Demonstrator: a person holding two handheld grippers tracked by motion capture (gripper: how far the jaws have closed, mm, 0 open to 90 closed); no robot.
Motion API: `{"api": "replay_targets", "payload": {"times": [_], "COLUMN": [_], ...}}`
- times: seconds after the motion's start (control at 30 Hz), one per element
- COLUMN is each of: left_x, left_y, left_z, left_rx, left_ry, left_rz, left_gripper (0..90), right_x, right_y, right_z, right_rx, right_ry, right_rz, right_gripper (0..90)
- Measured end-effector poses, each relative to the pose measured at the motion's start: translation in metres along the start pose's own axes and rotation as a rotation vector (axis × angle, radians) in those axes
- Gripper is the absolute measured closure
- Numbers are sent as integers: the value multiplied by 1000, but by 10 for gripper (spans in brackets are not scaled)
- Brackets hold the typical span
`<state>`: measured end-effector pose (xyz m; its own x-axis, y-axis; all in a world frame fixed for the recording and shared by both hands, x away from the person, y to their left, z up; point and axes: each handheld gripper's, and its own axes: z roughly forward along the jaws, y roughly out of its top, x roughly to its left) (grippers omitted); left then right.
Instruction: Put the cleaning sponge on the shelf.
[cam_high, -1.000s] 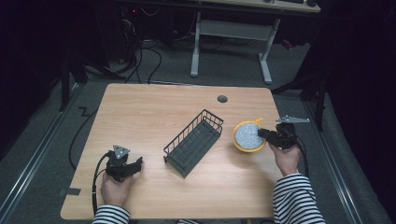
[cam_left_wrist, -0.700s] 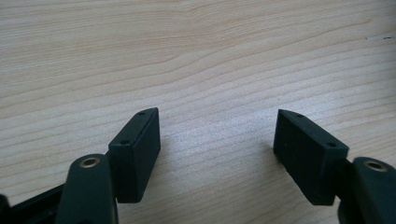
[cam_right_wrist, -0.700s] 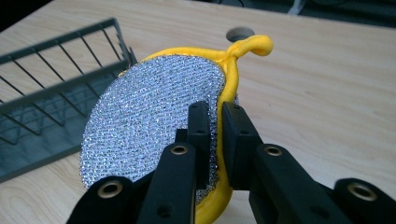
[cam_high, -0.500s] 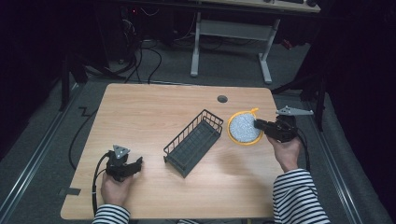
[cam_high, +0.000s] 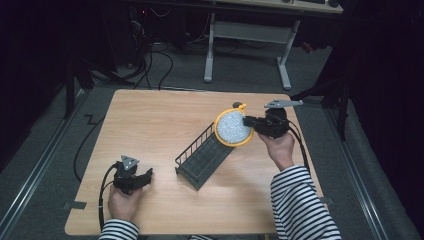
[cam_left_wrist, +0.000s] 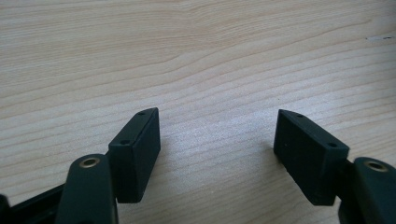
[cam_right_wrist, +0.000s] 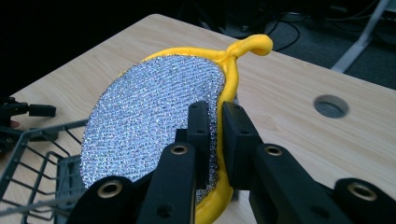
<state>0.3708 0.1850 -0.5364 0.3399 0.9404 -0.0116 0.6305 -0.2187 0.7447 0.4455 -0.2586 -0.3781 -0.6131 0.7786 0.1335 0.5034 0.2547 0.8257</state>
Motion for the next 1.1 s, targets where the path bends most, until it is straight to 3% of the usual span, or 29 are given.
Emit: {"api": "replay_targets", "payload": {"times": [0.2,0.43,0.8,1.1], "left_x": [0,0,0,0], "left_y": [0,0,0,0], "left_z": [0,0,0,0], "left_rx": [0,-1,0,0], "left_ry": [-1,-2,-3,-3], "left_rz": [0,1,1,1], "left_gripper": [320,317,316,316], "right_x": [14,22,22,22], "right_y": [12,13,3,-2], "right_z": [33,59,82,86], "right_rx": [36,64,132,149], "right_ry": [30,55,38,32], "right_rz": [-19,-20,-45,-59], "right_gripper": [827,826,820,818]}}
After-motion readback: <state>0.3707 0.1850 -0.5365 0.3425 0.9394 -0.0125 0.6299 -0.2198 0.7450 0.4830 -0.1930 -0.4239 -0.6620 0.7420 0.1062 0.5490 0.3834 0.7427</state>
